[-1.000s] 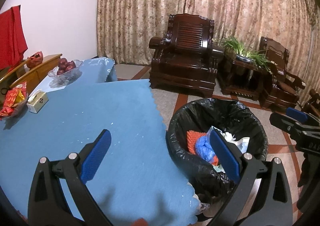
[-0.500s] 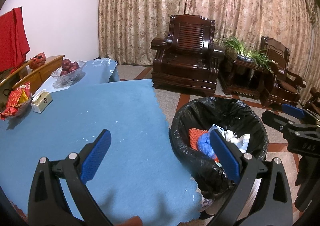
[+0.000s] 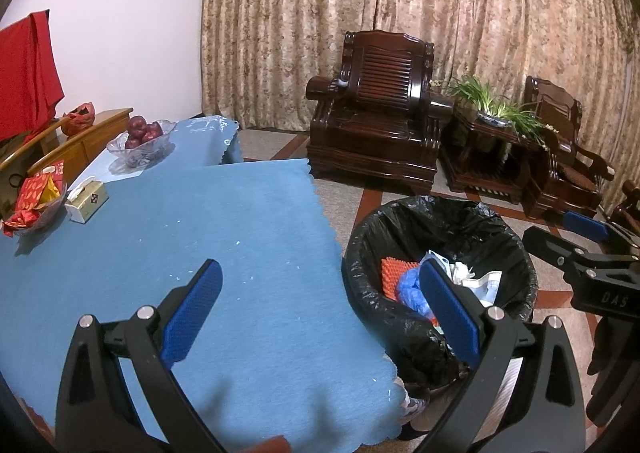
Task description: Collect trash
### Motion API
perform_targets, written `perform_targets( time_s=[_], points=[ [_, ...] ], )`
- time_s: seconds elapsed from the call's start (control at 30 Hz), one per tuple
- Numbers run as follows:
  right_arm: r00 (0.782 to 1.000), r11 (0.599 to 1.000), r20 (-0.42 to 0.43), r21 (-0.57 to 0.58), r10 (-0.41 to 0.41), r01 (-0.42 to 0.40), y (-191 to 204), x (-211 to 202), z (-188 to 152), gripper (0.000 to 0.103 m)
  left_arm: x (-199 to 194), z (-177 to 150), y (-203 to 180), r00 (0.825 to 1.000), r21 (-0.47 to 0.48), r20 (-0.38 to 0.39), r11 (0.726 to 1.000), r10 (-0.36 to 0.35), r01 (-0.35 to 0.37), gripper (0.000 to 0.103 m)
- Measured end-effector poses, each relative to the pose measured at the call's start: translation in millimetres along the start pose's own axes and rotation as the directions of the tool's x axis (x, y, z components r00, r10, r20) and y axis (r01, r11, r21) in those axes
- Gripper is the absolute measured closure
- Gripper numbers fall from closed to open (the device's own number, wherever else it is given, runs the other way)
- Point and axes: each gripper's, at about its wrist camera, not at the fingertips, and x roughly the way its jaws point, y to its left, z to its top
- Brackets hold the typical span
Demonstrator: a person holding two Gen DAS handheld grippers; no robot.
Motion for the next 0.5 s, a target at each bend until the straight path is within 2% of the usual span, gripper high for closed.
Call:
perform_targets(
  time_s=[0.5],
  points=[
    [1.0, 1.0, 0.001, -0.004, -0.001, 0.001, 3.3, -0.1, -0.5, 0.006, 1.1, 3.1, 0.9, 1.0, -0.001, 0.0, 1.0, 0.002, -0.002, 0.007]
  ],
)
